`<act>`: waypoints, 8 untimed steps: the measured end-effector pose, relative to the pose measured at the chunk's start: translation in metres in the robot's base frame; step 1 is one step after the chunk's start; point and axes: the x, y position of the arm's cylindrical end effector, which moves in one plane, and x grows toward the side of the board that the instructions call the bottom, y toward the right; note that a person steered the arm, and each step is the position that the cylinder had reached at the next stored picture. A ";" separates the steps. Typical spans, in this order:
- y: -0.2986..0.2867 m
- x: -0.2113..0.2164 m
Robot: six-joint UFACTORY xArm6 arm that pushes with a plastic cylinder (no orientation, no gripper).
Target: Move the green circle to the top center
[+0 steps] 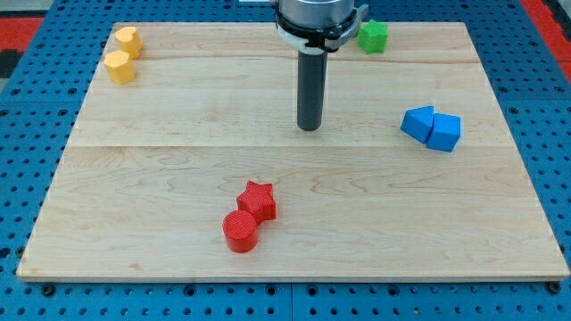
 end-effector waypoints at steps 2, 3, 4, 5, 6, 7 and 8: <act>0.000 -0.028; 0.003 -0.040; 0.055 -0.083; 0.096 -0.108; 0.147 -0.125; 0.190 -0.158; 0.187 -0.196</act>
